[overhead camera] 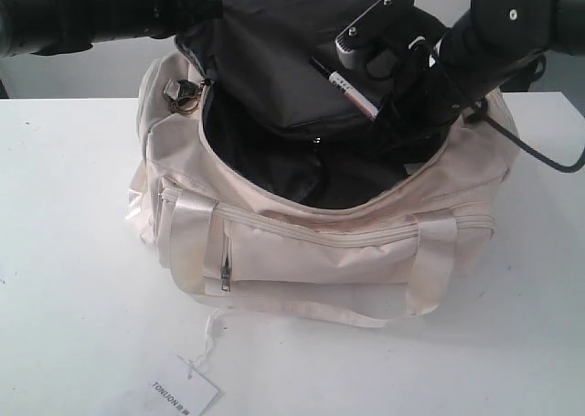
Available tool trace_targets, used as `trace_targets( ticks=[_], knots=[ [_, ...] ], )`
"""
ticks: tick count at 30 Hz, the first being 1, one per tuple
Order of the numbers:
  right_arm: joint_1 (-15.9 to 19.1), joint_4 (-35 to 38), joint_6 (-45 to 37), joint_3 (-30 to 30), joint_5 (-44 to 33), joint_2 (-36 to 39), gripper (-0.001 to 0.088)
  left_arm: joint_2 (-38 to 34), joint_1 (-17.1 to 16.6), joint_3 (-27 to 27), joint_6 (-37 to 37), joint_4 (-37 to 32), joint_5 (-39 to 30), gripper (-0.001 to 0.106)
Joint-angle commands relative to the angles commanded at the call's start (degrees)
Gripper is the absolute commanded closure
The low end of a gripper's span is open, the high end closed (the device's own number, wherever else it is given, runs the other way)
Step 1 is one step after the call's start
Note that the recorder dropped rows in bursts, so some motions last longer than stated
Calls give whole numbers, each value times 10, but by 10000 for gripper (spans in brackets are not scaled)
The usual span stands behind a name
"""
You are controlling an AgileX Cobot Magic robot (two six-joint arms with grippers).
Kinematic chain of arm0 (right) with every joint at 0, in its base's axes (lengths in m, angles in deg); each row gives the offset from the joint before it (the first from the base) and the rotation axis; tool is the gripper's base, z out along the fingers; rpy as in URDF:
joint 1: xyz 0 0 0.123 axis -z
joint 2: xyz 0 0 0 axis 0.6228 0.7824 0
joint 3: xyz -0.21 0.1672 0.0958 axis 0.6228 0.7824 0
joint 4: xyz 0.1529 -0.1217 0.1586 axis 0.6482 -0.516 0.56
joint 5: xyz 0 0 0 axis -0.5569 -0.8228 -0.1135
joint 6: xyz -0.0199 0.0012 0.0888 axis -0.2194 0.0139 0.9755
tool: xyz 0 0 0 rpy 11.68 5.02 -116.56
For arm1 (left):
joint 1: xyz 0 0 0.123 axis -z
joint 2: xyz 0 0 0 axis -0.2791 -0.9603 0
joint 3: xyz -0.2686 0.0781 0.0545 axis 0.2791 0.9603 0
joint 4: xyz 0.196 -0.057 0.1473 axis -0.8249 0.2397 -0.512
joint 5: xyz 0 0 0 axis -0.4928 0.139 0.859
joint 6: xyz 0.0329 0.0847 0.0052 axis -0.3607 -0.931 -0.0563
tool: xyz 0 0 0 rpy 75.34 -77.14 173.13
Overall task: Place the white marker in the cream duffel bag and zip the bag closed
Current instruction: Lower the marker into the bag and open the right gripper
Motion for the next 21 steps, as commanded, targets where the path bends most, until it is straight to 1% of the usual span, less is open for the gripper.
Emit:
trace_targets(
  ticks=[3, 6, 7, 9, 18, 20, 21],
  knots=[
    [0, -22, 0, 0, -4, 5, 868, 0, 0, 0, 0, 0, 0, 1053],
    [0, -60, 0, 0, -5, 5, 868, 0, 0, 0, 0, 0, 0, 1053],
    [0, -82, 16, 0, -8, 8, 868, 0, 0, 0, 0, 0, 0, 1053],
    [0, -98, 29, 0, -11, 11, 868, 0, 0, 0, 0, 0, 0, 1053],
    [0, -100, 29, 0, -15, 14, 866, 0, 0, 0, 0, 0, -1, 1053],
    [0, -100, 29, 0, -21, 14, 841, 0, 0, 0, 0, 0, -1, 1053],
    [0, -104, 29, 0, -27, 14, 800, 0, 0, 0, 0, 0, -1, 1053]
  ],
)
